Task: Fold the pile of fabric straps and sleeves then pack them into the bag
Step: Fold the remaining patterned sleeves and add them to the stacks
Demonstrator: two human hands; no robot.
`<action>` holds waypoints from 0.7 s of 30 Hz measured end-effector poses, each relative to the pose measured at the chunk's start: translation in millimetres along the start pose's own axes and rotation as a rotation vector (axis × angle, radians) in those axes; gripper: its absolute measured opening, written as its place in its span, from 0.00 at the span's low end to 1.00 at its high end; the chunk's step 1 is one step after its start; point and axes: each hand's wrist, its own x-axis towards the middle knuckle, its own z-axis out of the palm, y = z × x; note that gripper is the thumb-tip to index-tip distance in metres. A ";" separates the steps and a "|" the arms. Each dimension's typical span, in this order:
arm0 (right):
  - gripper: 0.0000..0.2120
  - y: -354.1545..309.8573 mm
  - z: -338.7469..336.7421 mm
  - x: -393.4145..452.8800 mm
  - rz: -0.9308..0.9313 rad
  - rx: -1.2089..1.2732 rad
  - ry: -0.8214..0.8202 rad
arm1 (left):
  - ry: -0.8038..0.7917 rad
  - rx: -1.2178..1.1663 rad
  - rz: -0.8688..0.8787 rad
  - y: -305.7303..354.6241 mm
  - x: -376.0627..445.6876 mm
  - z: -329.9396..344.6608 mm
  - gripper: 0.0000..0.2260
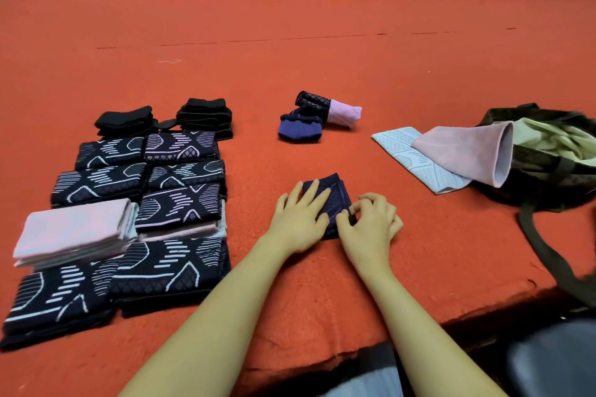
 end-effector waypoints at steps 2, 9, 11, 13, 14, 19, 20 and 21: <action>0.06 -1.1 -2.9 -1.2 0.039 0.004 0.025 | -0.079 0.025 0.025 3.2 4.6 -4.8 0.24; 0.16 5.1 4.0 1.5 0.160 -0.223 -0.087 | -0.202 0.115 0.011 3.6 16.9 -12.1 0.24; 0.19 6.9 6.1 1.6 0.108 -0.286 -0.121 | -0.194 0.134 0.019 3.0 16.4 -11.9 0.24; 0.17 8.0 6.7 3.2 0.073 -0.261 -0.139 | -0.167 0.158 0.028 1.2 15.1 -12.8 0.24; 0.15 8.1 6.8 4.0 0.059 -0.229 -0.137 | -0.129 0.165 0.034 0.5 13.3 -14.1 0.24; 0.11 -0.9 5.6 0.3 -0.237 -0.150 0.007 | 0.255 0.154 0.110 -10.6 2.8 -23.7 0.26; 0.12 -2.7 4.6 1.0 -0.305 -0.167 0.027 | 0.320 0.192 0.146 -14.1 0.9 -27.6 0.24; 0.13 -4.7 3.4 2.6 -0.368 -0.178 0.045 | 0.375 0.231 0.181 -17.8 -0.9 -30.9 0.24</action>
